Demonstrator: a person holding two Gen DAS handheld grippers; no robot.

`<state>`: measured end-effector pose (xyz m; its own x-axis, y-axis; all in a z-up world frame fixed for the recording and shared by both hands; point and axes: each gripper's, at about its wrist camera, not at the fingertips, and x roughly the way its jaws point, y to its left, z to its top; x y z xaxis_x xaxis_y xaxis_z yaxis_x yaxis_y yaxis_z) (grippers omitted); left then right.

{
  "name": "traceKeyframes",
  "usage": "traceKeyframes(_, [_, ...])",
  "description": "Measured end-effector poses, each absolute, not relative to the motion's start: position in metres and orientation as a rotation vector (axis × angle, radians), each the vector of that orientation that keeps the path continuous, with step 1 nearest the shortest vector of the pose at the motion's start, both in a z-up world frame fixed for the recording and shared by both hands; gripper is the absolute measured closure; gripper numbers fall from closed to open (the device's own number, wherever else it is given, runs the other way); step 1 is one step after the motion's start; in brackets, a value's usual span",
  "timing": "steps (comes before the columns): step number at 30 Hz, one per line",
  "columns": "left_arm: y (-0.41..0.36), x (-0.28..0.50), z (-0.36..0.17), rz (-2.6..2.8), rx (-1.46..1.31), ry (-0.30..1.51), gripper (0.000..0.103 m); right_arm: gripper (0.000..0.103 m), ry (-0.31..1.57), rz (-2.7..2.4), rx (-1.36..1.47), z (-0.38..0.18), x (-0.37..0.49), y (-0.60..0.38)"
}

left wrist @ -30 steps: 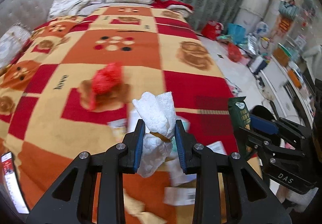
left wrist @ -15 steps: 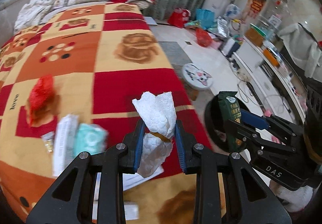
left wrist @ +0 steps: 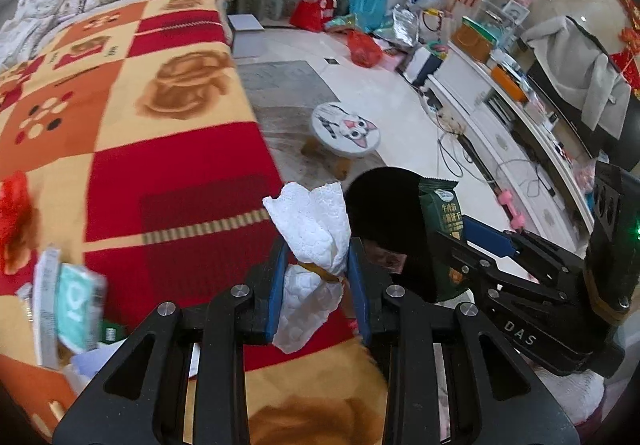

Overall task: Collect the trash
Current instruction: 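Carry tissue and cracker packet over the black bin, then open the left tool then the right tool to drop items into the bin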

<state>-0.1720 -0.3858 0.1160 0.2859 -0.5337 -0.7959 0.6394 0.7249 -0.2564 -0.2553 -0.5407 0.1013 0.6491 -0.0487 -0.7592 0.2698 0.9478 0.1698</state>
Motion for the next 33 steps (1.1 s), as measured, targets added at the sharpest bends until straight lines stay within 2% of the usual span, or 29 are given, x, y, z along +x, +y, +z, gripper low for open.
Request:
traceKeyframes(26, [-0.468, -0.177, 0.093, -0.886, 0.111, 1.045, 0.074, 0.063, 0.910, -0.299, 0.395, 0.061, -0.267, -0.610])
traceKeyframes(27, [-0.469, -0.176, 0.093, -0.891, 0.107, 1.047, 0.073, 0.063, 0.911, -0.304, 0.398, 0.060, -0.267, -0.611])
traceKeyframes(30, [-0.470, -0.175, 0.094, -0.913, 0.075, 1.048, 0.050, 0.063, 0.907, -0.323, 0.411, 0.060, -0.268, -0.616])
traceKeyframes(31, [-0.469, -0.175, 0.095, -0.917, 0.060, 1.046, 0.044, 0.059, 0.904, -0.328, 0.417, 0.060, -0.268, -0.617])
traceKeyframes(33, [-0.468, -0.175, 0.097, -0.915, 0.054, 1.044, 0.044, 0.057, 0.899, -0.335, 0.423, 0.060, -0.270, -0.618])
